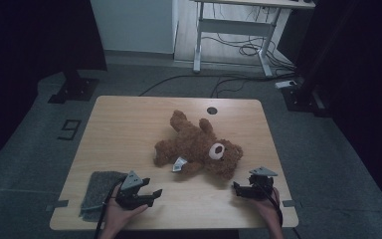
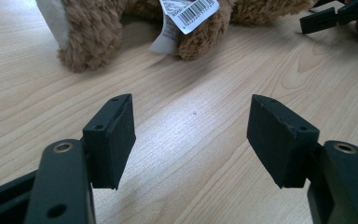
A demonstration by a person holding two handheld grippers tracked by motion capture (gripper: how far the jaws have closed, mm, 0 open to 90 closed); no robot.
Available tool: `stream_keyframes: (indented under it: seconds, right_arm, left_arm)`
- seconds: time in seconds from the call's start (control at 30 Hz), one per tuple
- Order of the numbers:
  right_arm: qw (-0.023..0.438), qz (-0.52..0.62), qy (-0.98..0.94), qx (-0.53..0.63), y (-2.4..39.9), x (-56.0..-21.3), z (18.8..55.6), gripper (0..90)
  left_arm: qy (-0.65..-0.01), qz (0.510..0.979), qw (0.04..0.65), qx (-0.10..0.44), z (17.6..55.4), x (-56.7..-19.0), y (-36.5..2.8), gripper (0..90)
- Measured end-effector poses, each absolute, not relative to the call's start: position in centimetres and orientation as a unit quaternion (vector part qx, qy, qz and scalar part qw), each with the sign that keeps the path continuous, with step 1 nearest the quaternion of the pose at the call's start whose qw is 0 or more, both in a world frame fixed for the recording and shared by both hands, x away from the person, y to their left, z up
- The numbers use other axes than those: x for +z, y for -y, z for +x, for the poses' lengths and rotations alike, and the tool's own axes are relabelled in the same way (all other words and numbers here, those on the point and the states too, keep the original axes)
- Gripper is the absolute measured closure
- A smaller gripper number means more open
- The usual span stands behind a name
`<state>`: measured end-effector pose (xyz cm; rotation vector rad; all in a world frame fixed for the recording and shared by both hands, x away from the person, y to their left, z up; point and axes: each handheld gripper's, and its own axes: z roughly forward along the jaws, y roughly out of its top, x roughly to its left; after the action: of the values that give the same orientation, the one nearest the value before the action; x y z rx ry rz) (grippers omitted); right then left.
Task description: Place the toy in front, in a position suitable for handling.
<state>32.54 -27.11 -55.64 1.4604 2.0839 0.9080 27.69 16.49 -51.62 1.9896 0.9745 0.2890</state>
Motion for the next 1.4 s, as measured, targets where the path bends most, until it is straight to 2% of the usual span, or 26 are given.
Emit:
stream_keyframes:
  seconds: [0.2,0.5,0.87,1.03,1.4]
  right_arm:
    - [0.214,0.532,-0.740,0.352,27.0,-55.5,32.0,7.7]
    - [0.222,0.523,-0.731,0.378,26.7,-54.5,31.1,9.6]
    - [0.213,0.517,-0.721,0.409,26.7,-53.8,30.8,10.4]
    - [0.210,0.508,-0.723,0.419,26.1,-53.3,30.7,10.1]
    - [0.196,0.491,-0.733,0.428,24.4,-52.8,31.8,8.2]
  left_arm:
    - [-0.401,0.793,0.442,0.123,27.6,-51.4,-16.6,32.0]
    - [-0.410,0.781,0.452,0.134,27.5,-50.7,-17.0,31.5]
    - [-0.404,0.788,0.441,0.149,29.6,-50.2,-16.2,30.3]
    - [-0.421,0.776,0.442,0.159,31.9,-50.0,-16.2,30.2]
    - [-0.440,0.787,0.407,0.145,37.8,-51.0,-14.9,28.8]
